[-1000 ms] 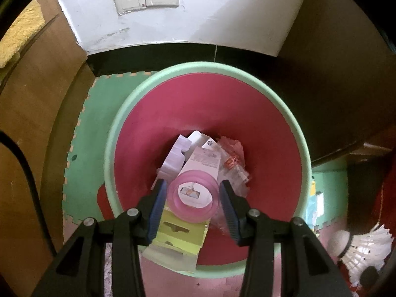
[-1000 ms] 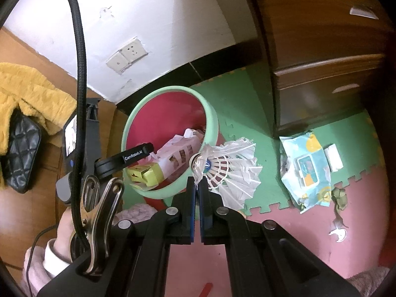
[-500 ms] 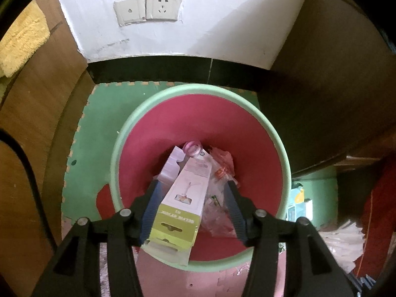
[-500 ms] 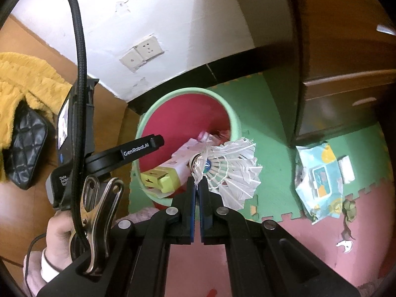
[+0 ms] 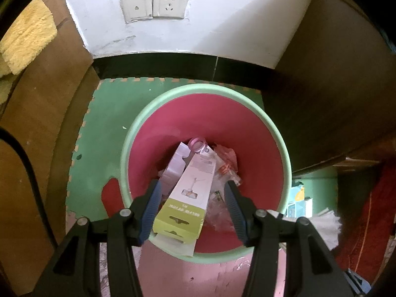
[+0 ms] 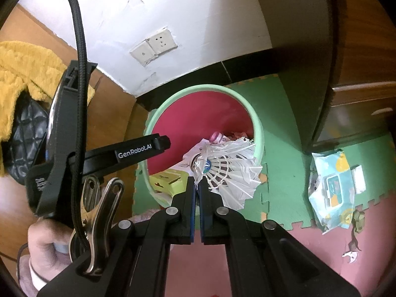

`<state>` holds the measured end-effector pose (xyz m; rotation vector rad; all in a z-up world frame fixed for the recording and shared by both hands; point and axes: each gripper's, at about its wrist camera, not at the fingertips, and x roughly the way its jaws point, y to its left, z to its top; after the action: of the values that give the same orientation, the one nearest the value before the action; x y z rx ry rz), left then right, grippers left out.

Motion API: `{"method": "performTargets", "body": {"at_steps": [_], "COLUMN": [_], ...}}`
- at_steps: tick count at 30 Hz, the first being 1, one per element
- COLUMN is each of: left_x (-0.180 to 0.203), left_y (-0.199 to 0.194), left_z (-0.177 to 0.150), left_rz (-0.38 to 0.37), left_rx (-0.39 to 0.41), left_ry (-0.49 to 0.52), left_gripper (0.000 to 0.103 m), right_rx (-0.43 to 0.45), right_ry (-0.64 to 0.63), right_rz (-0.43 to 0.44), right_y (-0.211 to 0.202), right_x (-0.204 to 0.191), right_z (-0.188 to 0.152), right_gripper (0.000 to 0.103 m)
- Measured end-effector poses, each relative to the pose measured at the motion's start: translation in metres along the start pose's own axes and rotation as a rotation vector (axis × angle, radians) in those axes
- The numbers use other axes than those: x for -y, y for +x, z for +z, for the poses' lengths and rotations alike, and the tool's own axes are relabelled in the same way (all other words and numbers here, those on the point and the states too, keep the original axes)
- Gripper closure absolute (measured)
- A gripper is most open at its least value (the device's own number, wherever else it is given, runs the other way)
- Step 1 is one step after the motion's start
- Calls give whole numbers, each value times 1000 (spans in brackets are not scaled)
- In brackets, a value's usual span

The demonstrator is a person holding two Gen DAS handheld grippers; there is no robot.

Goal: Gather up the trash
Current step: 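Open the right tool to drop the white shuttlecock into the bucket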

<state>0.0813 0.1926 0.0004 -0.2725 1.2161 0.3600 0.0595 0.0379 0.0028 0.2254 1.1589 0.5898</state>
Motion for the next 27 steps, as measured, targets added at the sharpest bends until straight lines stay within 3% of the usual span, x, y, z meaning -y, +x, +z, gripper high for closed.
{"method": "performTargets", "body": {"at_steps": [16, 18, 23, 27], "left_x": [-21, -23, -24, -24], "left_y": [-3, -2, -2, -3], "left_z": [3, 4, 5, 5], "left_rz": [10, 9, 2, -8], "left_rx": [-23, -28, -31, -31], "left_ry": [-88, -93, -100, -103], "left_gripper": [48, 48, 48, 48], "right_rx": [-17, -8, 2, 3], "right_ry": [4, 13, 37, 48], "right_rz": [23, 42, 42, 36], "right_y": [28, 26, 22, 21], "right_x": [-12, -12, -8, -7], "right_z": [12, 13, 16, 16], "right_gripper": [99, 96, 78, 72]}}
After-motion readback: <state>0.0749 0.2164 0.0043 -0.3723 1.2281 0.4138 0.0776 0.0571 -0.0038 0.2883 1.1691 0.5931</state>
